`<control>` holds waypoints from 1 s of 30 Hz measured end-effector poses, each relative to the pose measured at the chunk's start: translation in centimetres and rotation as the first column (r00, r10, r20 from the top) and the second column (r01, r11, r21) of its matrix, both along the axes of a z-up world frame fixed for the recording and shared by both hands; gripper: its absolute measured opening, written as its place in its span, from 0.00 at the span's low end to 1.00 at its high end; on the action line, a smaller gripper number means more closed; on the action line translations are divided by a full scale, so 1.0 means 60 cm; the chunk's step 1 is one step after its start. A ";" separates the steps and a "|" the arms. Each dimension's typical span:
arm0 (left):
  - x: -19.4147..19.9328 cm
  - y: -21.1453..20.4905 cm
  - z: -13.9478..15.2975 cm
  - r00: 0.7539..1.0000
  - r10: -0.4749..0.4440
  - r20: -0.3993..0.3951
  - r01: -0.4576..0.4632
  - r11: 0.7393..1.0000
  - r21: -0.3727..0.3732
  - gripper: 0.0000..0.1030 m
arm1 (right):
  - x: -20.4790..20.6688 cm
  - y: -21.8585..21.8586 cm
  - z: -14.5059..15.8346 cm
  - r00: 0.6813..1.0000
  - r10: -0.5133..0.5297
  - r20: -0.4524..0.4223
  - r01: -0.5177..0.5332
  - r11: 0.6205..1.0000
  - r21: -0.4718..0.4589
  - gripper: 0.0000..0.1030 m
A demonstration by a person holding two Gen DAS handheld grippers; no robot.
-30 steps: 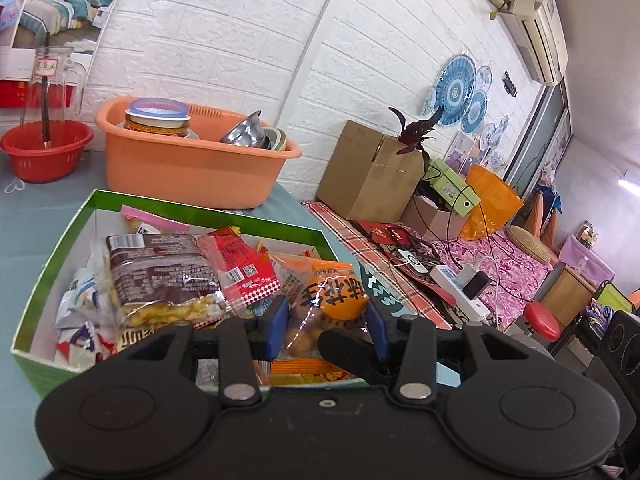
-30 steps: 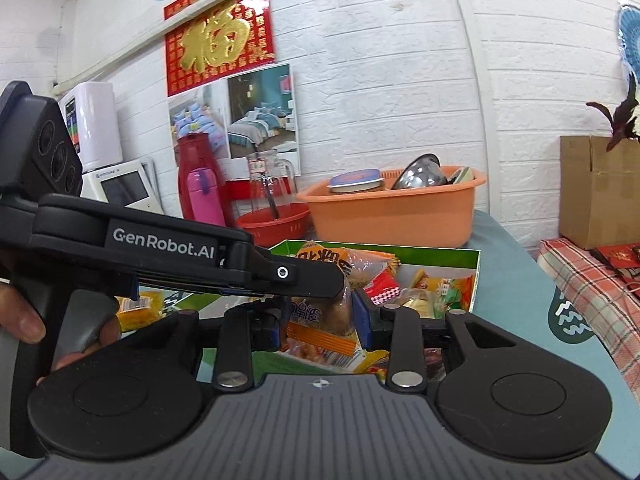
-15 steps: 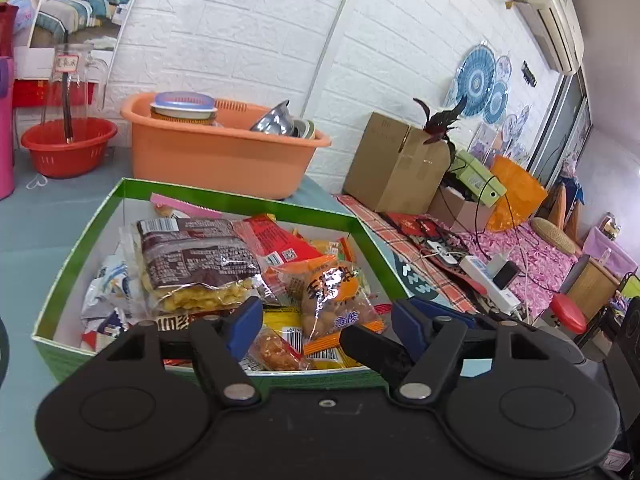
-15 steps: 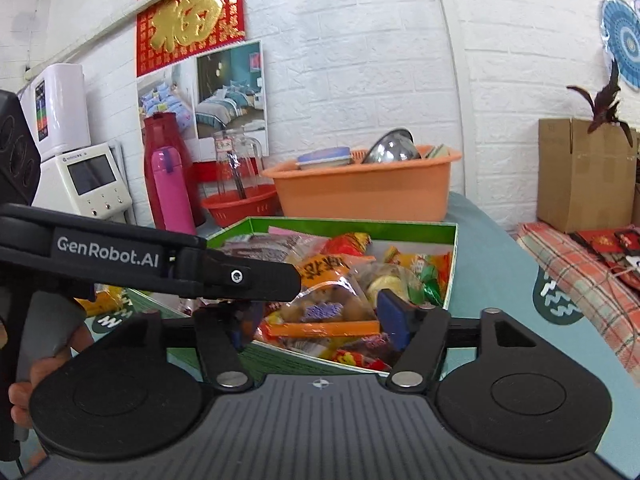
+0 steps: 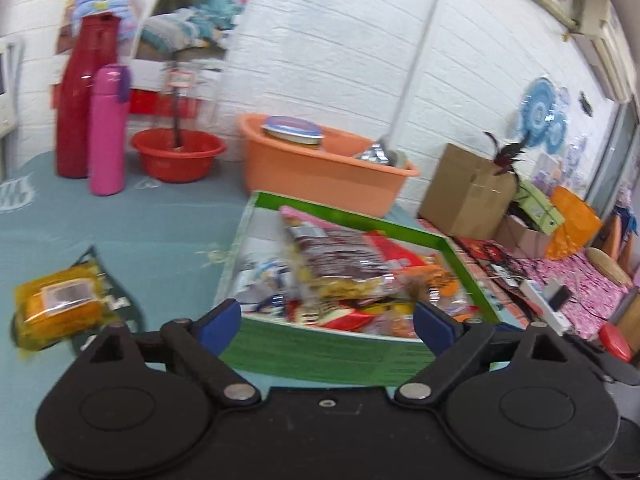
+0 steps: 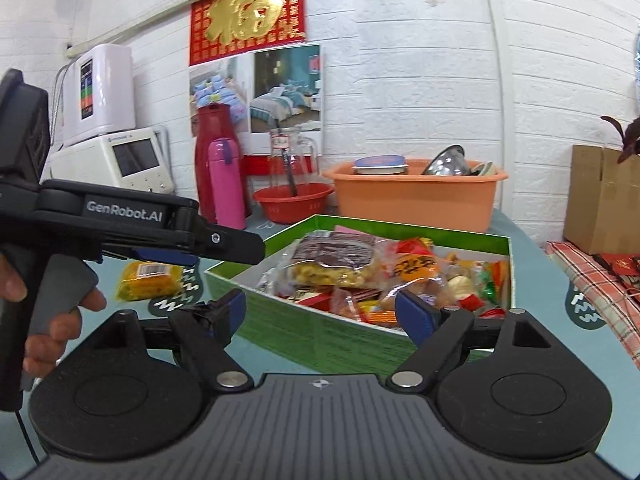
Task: Organize snacks
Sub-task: 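Grasp the yellow packet with the left tool while the right tool closes on it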
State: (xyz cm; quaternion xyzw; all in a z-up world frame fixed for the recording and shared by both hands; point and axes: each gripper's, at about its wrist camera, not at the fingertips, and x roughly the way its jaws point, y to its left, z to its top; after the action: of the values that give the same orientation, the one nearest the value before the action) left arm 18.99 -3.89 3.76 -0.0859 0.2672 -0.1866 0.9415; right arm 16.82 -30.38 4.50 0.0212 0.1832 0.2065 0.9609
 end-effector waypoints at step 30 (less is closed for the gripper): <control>0.064 0.204 -0.098 0.971 0.000 -0.237 -0.011 0.999 -0.046 0.60 | 0.008 0.091 -0.050 0.980 0.126 -0.152 -0.132 0.991 -0.028 1.00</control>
State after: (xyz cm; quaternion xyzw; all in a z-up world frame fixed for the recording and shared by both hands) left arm 22.82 8.34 -2.12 -0.1303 0.3731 -0.1788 0.9010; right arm 17.31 -24.91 1.51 0.0064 0.2600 0.2625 0.9292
